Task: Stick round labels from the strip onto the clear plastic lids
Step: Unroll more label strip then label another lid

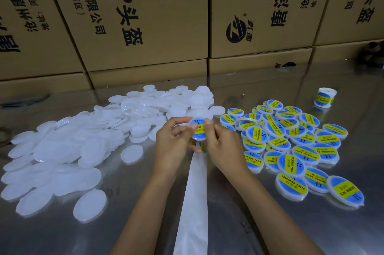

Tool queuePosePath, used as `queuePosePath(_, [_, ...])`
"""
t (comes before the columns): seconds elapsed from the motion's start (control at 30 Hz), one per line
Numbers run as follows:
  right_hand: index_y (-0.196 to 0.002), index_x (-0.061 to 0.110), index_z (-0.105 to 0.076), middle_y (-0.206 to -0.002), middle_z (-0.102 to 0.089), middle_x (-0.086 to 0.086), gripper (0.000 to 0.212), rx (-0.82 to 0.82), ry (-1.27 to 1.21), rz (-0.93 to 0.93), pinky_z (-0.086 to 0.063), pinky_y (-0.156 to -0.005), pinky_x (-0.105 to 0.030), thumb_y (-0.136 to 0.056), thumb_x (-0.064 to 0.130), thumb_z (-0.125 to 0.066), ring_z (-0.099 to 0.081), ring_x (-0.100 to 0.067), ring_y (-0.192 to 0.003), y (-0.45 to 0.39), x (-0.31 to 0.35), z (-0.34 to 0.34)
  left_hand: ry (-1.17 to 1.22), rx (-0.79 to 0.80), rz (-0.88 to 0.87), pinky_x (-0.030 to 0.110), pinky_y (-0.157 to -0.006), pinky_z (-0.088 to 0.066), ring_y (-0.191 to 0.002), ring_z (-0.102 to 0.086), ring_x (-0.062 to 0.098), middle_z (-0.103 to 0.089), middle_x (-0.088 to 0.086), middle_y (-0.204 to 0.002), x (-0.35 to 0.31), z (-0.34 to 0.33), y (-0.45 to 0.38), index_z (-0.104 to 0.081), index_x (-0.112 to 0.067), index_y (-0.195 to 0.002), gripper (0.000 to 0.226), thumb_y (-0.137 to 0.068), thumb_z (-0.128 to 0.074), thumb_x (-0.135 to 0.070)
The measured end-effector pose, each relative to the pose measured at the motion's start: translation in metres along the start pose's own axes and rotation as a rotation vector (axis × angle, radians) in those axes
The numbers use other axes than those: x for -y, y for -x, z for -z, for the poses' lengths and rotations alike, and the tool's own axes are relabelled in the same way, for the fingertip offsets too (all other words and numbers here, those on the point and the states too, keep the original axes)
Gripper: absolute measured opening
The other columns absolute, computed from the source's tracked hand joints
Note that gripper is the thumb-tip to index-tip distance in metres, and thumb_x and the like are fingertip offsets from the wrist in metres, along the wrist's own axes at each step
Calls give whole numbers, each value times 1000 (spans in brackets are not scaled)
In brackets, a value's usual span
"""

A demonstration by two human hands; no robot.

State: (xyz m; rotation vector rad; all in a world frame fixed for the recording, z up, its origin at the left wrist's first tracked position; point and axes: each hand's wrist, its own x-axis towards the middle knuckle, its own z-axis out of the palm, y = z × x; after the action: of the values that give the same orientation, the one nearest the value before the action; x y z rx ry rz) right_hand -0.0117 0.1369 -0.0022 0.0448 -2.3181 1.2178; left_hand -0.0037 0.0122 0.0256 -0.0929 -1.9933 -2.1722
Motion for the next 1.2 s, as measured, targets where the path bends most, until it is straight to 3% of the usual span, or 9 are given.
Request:
queuePosePath(0.23, [-54, 21, -33, -46, -39, 4, 54, -47, -42, -29, -29, -58, -33, -104, 37, -41, -42, -21, -56, -1, -2, 2, -58, 146, 18, 23, -56, -53, -47, -63, 19, -71, -9, -73, 3, 1, -2, -67, -17, -117, 36, -86, -75, -1])
queuePosePath(0.37, [-55, 17, -41, -47, -44, 6, 55, 18, -166, -32, -36, -57, -37, -101, 47, -46, -41, -14, -54, -1, 0, 7, -55, 70, 9, 21, -50, -50, -41, -60, 21, -71, 3, -65, 0, 3, 0, -68, -12, -102, 23, -83, -81, -9])
queuePosePath(0.47, [-57, 7, -40, -52, -40, -8, 62, 94, -106, -1, -36, -56, -39, -93, 56, -52, -37, -14, -54, 2, 5, 7, -29, -25, 3, 18, -43, -47, -38, -61, 21, -72, 9, -64, 0, 3, 0, -68, -7, -88, 10, -88, -76, -12])
queuePosePath(0.57, [-58, -1, -38, -54, -31, -6, 65, 175, -157, -16, -27, -52, -30, -92, 52, -58, -30, -13, -53, 3, 9, 7, -36, -93, -10, 19, -43, -47, -37, -61, 22, -71, 10, -60, 1, 3, 0, -67, -1, -82, 22, -91, -73, -19])
queuePosePath(0.77, [-84, -8, -64, -77, -64, -24, 55, 342, -275, -117, -44, -69, -39, -103, 41, -46, -52, -16, -69, -3, 7, 10, -73, -59, -5, 21, -47, -50, -35, -54, 18, -71, 12, -64, 3, 2, -1, -70, -2, -89, 23, -98, -64, -22])
queuePosePath(0.87, [-91, -6, -65, -91, -67, -26, 52, 311, -269, -148, -45, -70, -32, -104, 39, -44, -55, -14, -73, -4, 3, 9, -79, 7, 1, 22, -49, -51, -38, -55, 17, -73, 8, -72, 3, 4, -3, -72, -10, -94, 12, -99, -62, -14])
queuePosePath(0.97, [-90, -8, -62, -78, -64, -17, 55, 268, -250, -181, -39, -62, -21, -104, 41, -42, -52, -8, -66, -6, -1, 8, -90, 82, 26, 23, -52, -52, -42, -55, 16, -74, 6, -86, 4, 2, -5, -71, -14, -108, 17, -98, -61, -6])
queuePosePath(1.1, [-82, -2, -63, -71, -64, -7, 56, 171, -238, -244, -41, -67, -31, -104, 43, -40, -53, -14, -69, -9, -5, 6, -57, 240, 82, 24, -61, -53, -56, -61, 17, -76, 6, -96, 8, 6, -5, -64, -25, -127, 40, -94, -66, -4])
queuePosePath(1.2, [-64, 13, -49, -51, -44, 8, 53, 6, -388, -385, -31, -52, -27, -105, 44, -38, -39, -11, -52, -13, -9, 8, 35, 93, 127, 28, -56, -55, -70, -70, 20, -78, 6, -91, 5, 9, -9, -69, -23, -119, 31, -92, -67, -7])
